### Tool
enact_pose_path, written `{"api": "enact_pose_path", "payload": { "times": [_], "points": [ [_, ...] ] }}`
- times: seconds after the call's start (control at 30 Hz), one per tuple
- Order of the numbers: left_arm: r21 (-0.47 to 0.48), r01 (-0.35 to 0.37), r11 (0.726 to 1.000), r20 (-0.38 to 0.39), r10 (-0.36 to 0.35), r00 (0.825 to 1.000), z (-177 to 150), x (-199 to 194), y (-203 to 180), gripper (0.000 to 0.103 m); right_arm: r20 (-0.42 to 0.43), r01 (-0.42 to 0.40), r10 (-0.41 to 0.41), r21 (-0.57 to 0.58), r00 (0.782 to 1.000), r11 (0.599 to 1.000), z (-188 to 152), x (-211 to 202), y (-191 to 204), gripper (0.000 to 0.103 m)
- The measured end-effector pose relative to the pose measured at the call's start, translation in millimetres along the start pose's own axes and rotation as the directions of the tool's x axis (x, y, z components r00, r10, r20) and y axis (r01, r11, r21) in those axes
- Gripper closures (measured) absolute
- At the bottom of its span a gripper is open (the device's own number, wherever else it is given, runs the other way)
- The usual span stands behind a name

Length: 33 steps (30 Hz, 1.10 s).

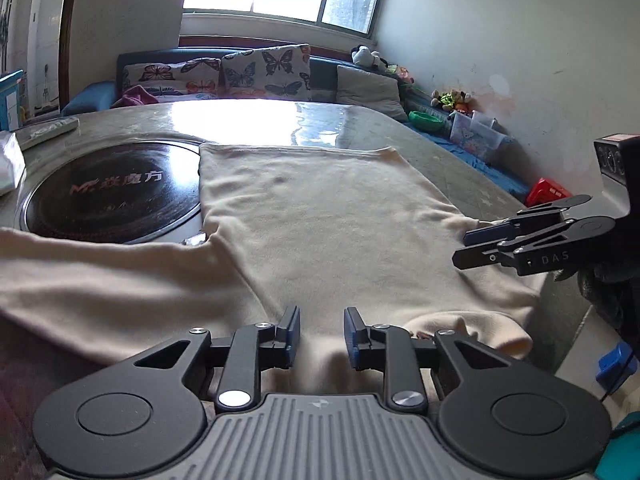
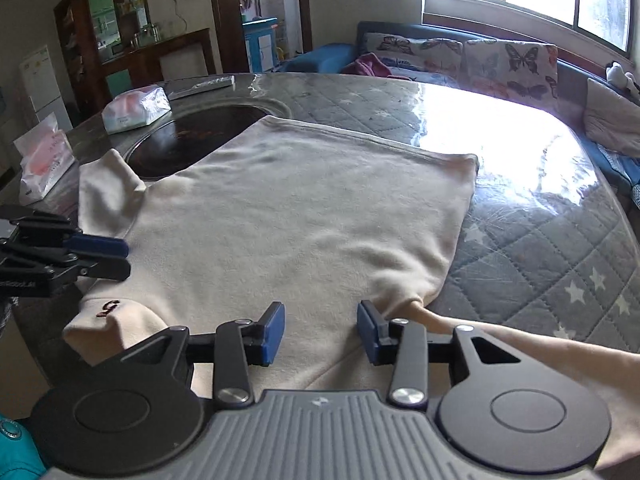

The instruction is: Fold clothes

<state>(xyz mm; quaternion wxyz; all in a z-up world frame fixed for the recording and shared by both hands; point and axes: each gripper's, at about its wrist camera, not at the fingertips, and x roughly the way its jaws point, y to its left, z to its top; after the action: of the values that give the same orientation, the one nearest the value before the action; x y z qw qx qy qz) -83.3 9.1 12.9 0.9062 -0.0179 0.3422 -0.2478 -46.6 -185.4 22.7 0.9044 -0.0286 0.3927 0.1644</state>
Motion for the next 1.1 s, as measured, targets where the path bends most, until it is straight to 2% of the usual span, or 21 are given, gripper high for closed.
{"api": "enact_pose_path", "payload": {
  "times": [0.13,0.3,0.37,0.43,0.47,0.53,0.57,0.67,0.7,0.8,0.9,0.97,1.1],
  "points": [
    [-0.013,-0.009,1.000,0.005,0.009,1.000,-5.2,-10.7,5.1,0.076,0.011,-0.006,0.006,-0.009,1.000,1.000,0.3,-2.1,5.6,0.057],
    [-0.035,0.008,0.999,0.007,-0.008,1.000,-13.4,-20.9,10.1,0.076,0.009,0.004,-0.004,-0.021,1.000,1.000,-3.2,-2.3,9.8,0.056],
    [-0.036,0.009,0.999,0.008,-0.008,1.000,-13.2,-22.2,10.7,0.076,0.020,0.001,-0.001,-0.019,1.000,1.000,-3.7,-4.8,11.3,0.051],
    [-0.037,0.007,0.999,0.008,-0.006,1.000,-11.8,-22.8,11.2,0.076,0.012,0.002,-0.001,-0.016,1.000,1.000,-5.1,-3.3,11.8,0.050],
    [-0.041,0.004,0.999,0.013,-0.003,1.000,-9.2,-23.5,12.4,0.073,0.011,0.004,-0.004,-0.018,1.000,1.000,-6.0,-3.4,12.4,0.050],
    [-0.048,-0.001,0.999,0.023,0.002,1.000,-3.7,-24.9,14.7,0.063,0.016,0.012,-0.011,-0.029,1.000,1.000,-7.8,-5.6,14.2,0.049],
    [-0.046,-0.005,0.999,0.036,0.007,0.999,0.2,-25.0,14.7,0.052,0.021,0.014,-0.014,-0.031,1.000,0.999,-8.3,-7.5,14.6,0.046],
    [-0.041,-0.015,0.999,0.074,0.018,0.997,11.9,-25.0,14.6,0.048,0.045,0.020,-0.019,-0.020,0.999,1.000,-9.6,-16.5,14.5,0.043],
    [-0.041,-0.011,0.999,0.079,0.014,0.997,15.7,-23.0,13.3,0.044,0.049,0.027,-0.027,-0.014,0.998,1.000,-10.8,-19.1,12.9,0.041],
    [-0.024,0.004,1.000,0.082,-0.002,0.997,24.0,-13.7,3.5,0.039,0.053,0.056,-0.057,0.013,0.997,0.998,-15.7,-26.1,4.9,0.035],
    [-0.001,0.024,1.000,0.083,-0.024,0.996,28.8,-3.5,-9.0,0.029,0.053,0.079,-0.081,0.041,0.995,0.996,-20.2,-31.7,-3.7,0.032],
    [0.000,0.039,0.999,0.082,-0.039,0.996,30.6,3.0,-16.1,0.028,0.053,0.101,-0.105,0.067,0.993,0.993,-24.8,-36.7,-12.6,0.024],
    [-0.014,0.059,0.998,0.079,-0.058,0.995,35.0,14.4,-26.8,0.023,0.058,0.143,-0.151,0.118,0.987,0.983,-34.1,-45.4,-29.1,0.020]
  ]
}}
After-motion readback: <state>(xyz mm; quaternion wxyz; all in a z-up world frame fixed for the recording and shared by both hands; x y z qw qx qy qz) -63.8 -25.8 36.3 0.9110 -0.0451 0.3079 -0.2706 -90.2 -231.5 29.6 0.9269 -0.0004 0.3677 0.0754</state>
